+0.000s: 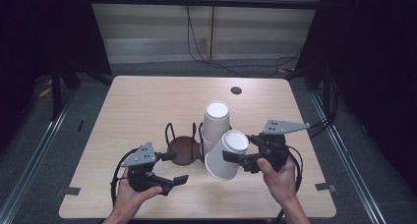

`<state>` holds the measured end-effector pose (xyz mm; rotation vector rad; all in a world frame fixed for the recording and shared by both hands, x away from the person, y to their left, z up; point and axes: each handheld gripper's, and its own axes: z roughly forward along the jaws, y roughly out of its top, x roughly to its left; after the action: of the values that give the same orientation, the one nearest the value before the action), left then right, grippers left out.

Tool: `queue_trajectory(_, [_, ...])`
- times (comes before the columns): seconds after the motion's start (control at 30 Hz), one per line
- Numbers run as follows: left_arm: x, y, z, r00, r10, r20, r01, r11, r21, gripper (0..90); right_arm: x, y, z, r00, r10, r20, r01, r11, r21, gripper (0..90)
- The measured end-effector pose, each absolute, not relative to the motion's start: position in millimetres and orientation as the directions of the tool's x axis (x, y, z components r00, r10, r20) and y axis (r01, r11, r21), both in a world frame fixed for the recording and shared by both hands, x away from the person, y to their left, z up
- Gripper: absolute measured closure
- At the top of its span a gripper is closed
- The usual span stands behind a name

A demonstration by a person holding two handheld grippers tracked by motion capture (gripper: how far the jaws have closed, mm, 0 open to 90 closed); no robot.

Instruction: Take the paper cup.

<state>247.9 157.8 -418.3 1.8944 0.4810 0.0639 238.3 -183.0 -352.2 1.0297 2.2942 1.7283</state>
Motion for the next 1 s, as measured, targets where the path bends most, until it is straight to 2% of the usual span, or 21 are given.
queue_trajectory(0.27, [243.4, 156.9, -417.4, 0.933, 0.316, -0.171, 0.263, -0.274, 0.925, 15.8, 239.1, -162.5, -363.1, -0.79, 0.522, 0.321, 0.46, 0.159, 0.874, 24.7])
queue_trajectory(0.57, [240.2, 151.7, -419.8, 0.939, 0.291, -0.182, 0.264, -0.273, 0.925, 15.8, 240.2, -149.4, -381.2, -0.799, 0.493, 0.344, 0.477, 0.173, 0.862, 24.7])
queue_trajectory(1.0, [240.4, 143.9, -428.5, 0.939, 0.28, -0.2, 0.278, -0.276, 0.92, 15.8, 244.0, -131.5, -385.7, -0.815, 0.461, 0.352, 0.475, 0.183, 0.86, 24.8])
